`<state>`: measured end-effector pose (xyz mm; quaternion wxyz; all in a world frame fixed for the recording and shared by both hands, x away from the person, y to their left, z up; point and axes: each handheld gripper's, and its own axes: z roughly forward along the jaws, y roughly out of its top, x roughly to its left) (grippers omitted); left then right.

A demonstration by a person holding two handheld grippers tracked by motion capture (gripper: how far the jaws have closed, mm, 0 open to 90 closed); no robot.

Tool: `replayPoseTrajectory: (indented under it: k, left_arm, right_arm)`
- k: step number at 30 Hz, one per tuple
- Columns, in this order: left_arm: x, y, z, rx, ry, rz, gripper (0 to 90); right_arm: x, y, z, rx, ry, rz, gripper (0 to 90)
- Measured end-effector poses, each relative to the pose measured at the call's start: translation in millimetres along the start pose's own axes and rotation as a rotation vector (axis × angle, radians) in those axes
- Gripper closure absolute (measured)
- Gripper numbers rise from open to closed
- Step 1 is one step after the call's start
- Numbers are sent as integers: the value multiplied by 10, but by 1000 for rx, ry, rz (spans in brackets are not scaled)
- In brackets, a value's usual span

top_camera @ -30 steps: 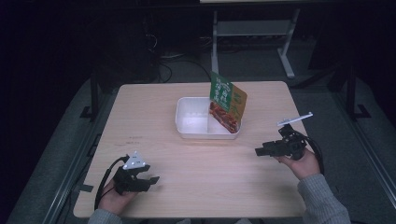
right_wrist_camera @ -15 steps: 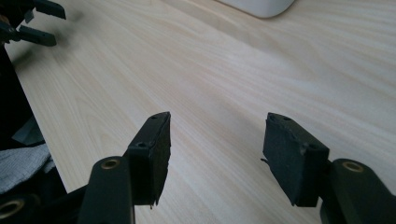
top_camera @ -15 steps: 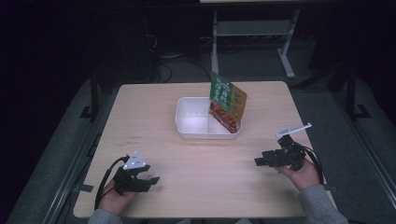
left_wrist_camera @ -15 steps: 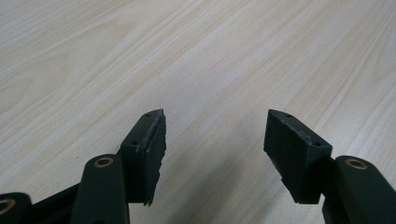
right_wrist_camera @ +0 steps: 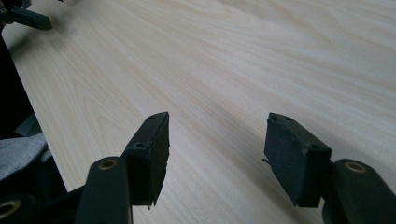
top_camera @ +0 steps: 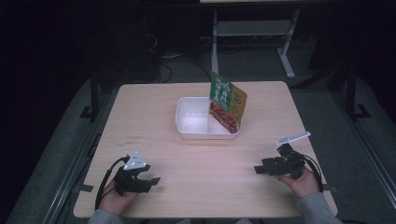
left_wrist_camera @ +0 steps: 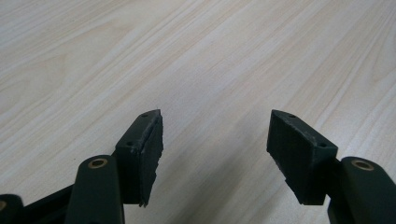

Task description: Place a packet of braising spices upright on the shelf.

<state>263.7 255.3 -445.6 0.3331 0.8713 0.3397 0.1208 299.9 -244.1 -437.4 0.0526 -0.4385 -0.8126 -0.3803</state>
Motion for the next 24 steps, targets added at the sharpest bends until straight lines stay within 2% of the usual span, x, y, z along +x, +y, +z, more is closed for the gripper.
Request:
replayPoseTrajectory:
  k: [12,17,24]
  left_arm:
    - [-12,2,2,4,-1,2,329]
    - [-16,8,8,4,-4,8,322]
    - [-17,6,17,4,-6,8,318]
  right_arm:
    - [29,-195,68,0,-11,-11,386]
    - [96,-285,97,-9,-15,-36,383]
    - [145,-284,166,1,-18,-66,381]
